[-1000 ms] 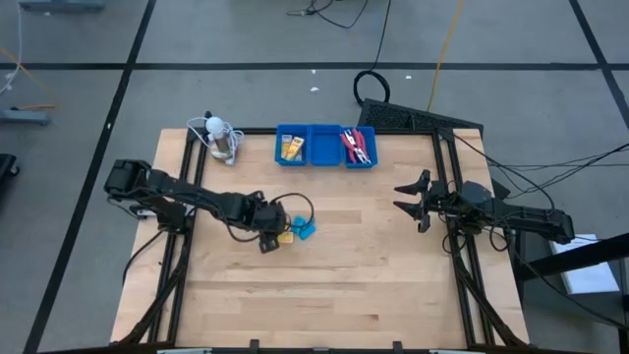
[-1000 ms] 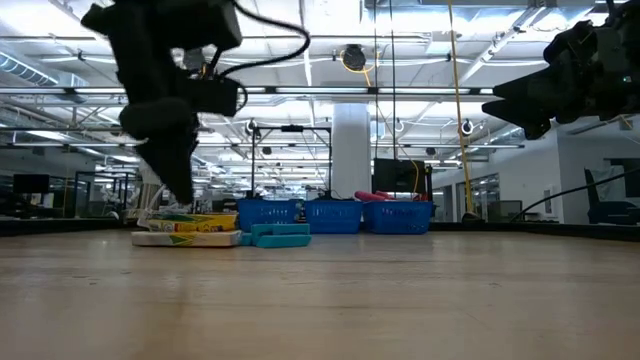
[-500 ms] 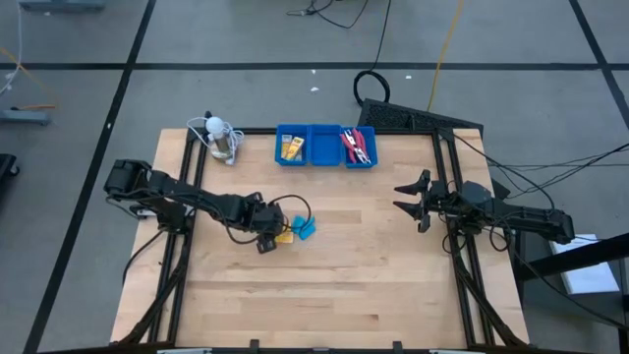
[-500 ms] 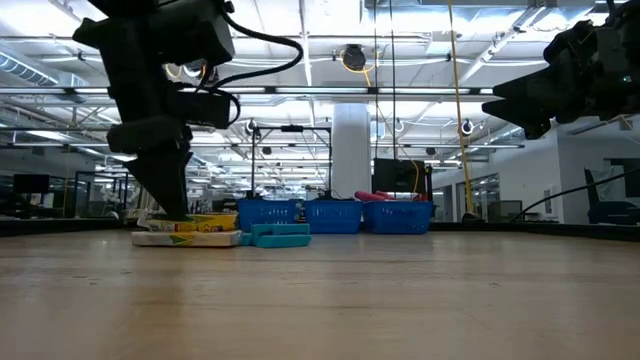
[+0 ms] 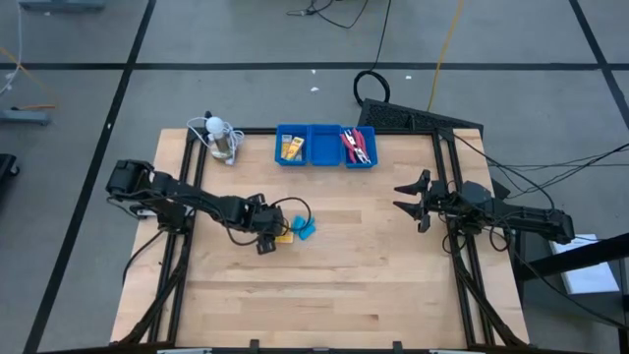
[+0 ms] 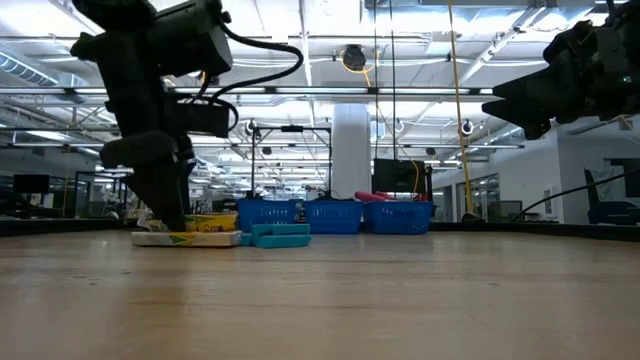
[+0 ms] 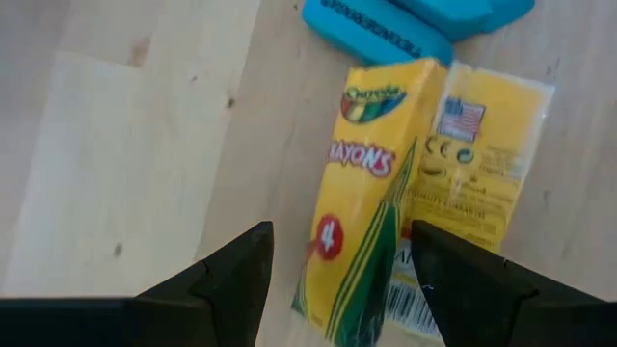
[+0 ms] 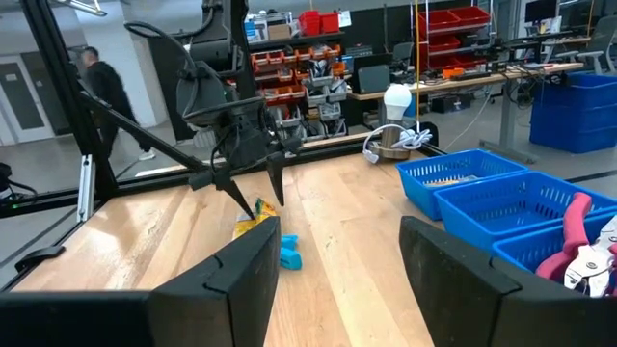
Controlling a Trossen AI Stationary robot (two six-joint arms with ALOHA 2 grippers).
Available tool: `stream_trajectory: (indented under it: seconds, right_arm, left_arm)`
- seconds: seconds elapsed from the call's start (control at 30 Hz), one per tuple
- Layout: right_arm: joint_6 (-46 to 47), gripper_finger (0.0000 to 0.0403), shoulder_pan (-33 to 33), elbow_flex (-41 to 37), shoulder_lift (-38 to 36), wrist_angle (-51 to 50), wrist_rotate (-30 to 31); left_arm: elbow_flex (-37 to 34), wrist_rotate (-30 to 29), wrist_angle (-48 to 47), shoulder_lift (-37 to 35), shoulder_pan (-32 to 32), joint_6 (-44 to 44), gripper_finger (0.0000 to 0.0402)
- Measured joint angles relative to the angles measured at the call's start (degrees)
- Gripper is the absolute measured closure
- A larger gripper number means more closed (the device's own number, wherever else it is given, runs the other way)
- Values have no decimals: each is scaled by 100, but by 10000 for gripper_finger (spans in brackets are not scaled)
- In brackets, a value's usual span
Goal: Pick & Place School Supplies
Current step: Put the crayon box into the left blue bin
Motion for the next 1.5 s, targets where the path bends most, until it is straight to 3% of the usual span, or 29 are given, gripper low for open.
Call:
stream_trajectory:
  seconds: [0.3, 0.7, 0.93, 1.13, 1.3, 1.5]
  right_arm:
    - [0, 195, 0, 0, 0, -22, 2]
    - [0, 198, 0, 0, 0, -20, 0]
    - [1, 196, -1, 0, 0, -20, 0]
    - [0, 199, 0, 0, 0, -20, 0]
    - [0, 196, 0, 0, 0, -22, 0]
    - [0, 197, -1, 0, 0, -21, 0]
  left_arm:
    - [-32, -20, 82, 44, 122, -22, 156]
    - [-32, 700, 82, 44, 543, -57, 156]
    - [-39, 428, 64, 55, 949, 38, 156]
    - [-39, -585, 74, 55, 1190, 2, 156]
    - [-39, -640, 236, 55, 1245, 270, 156]
    - [-39, -623, 514, 55, 1250, 1717, 156]
